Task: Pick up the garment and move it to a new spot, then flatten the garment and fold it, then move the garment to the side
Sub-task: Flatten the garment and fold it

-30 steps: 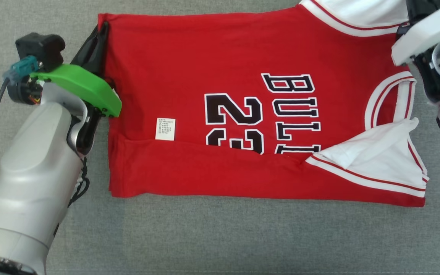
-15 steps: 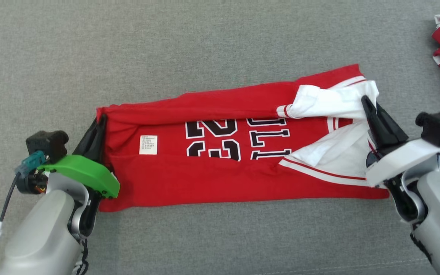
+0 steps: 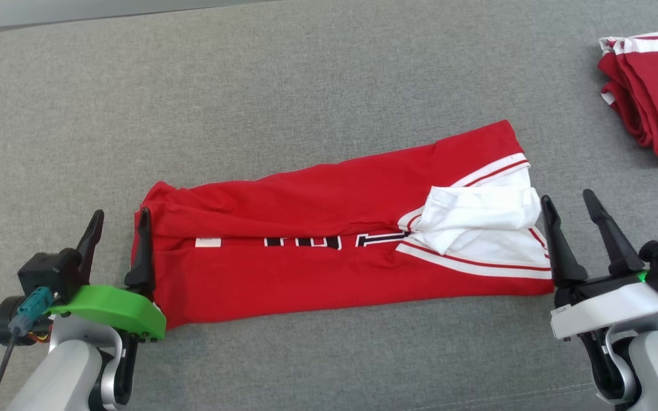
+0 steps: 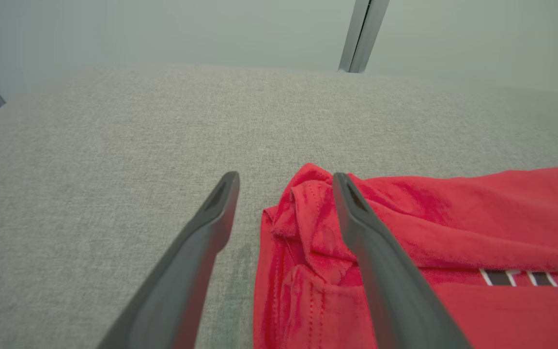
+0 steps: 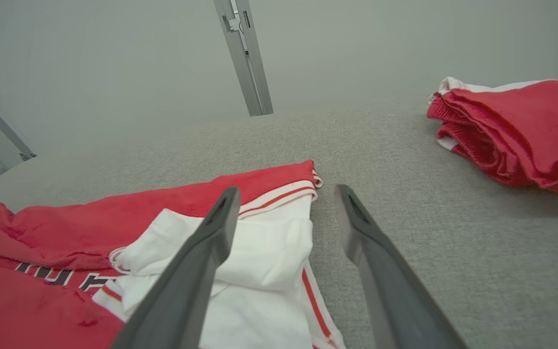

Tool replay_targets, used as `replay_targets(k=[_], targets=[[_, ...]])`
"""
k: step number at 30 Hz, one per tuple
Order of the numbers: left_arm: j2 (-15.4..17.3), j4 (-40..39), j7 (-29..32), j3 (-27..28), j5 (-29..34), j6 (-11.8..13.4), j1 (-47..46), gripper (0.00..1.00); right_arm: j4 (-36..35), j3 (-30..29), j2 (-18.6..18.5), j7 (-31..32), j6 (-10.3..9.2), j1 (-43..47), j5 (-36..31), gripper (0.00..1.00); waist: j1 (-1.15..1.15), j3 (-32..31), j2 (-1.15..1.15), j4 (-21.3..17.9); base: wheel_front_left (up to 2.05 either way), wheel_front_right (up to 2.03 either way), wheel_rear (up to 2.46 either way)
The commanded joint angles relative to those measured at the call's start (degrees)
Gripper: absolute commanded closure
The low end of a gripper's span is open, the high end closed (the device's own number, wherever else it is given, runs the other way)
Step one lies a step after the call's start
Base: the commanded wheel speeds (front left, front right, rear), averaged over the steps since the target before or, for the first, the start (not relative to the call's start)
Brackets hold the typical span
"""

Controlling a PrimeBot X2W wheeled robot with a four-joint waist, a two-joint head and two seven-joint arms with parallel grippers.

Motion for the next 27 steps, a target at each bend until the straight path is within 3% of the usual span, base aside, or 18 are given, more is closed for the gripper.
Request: replay_targets(k=[1,5,11,27], targets=[[0.69,-2.39,-0.44,1.18,1.67,1.61,1.89,0.00,-2.47,-1.72,0.97,-0.37,-0.08,1.57,-1.97,0.00,0.00,-0.93,0.00,-0.39,0.00,0.00,0.00],[0.34,-10.99,-0.41,4.83,6.87,5.35,6.07,0.00,-9.38,-5.97,4.11,1.94,-0.08,4.35,-7.70,0.00,0.00,-2.25,0.00,-0.60,0.00,0.00,0.00],[-0.76,-18.76,-0.43,6.79,11.37,8.52,11.89,0.00,-17.18,-7.41,6.96,6.85,-0.08,6.65,-12.28,0.00,0.00,-4.07,0.00,-0.80,0.00,0.00,0.00],[-2.94,-21.09,-0.45,8.40,14.34,7.74,12.67,0.00,-21.43,-8.87,7.72,10.68,-0.08,7.91,-13.61,0.00,0.00,-3.48,0.00,0.71,0.00,0.00,0.00]])
